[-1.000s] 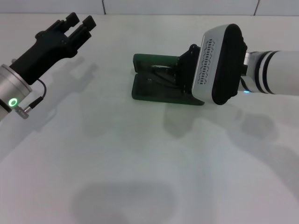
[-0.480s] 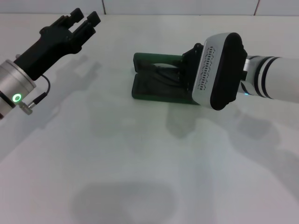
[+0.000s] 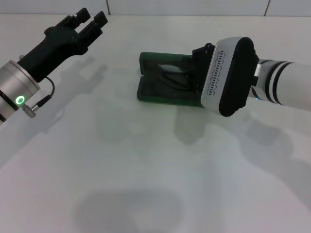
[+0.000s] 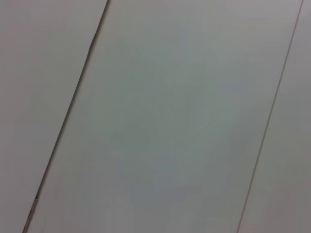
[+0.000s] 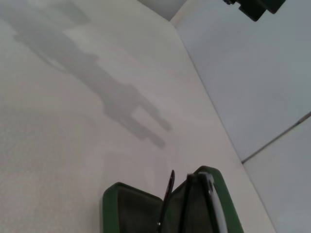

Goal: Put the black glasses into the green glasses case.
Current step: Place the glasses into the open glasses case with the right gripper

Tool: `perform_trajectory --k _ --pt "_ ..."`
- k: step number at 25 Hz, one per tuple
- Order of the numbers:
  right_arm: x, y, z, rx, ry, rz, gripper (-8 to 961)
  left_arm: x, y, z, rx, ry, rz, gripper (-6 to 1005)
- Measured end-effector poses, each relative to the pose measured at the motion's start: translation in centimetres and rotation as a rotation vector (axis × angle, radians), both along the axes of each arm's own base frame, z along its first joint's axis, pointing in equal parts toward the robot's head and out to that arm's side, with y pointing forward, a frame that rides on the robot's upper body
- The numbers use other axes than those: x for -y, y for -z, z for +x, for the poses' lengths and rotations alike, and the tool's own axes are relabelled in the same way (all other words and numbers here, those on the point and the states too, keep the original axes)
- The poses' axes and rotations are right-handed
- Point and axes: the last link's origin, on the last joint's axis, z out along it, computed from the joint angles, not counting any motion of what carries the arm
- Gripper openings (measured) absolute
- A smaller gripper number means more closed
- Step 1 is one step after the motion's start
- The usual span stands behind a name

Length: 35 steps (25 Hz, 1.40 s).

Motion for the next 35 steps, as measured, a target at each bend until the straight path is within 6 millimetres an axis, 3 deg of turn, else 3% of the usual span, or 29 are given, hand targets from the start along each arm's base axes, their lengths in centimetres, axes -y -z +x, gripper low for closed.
perform_trajectory --k 20,24,30,35 --pt "0.4 0.4 -1.0 0.038 -0.123 0.054 406 0.0 0.1 0.0 0.003 -0.001 -0.004 605" --pt "0.6 0.6 -0.7 0.048 -0.14 0.065 484 -0.1 0.1 0.2 0.006 0.003 -0.006 606" --pt "0.4 0.4 0.3 0.044 -0.121 0.095 491 -0.3 0.2 0.5 0.01 0.008 -0.014 607" --pt "0.3 0.3 1.1 0.044 -0.093 0.104 659 -0.4 0.5 0.6 0.022 0.006 -0.027 607"
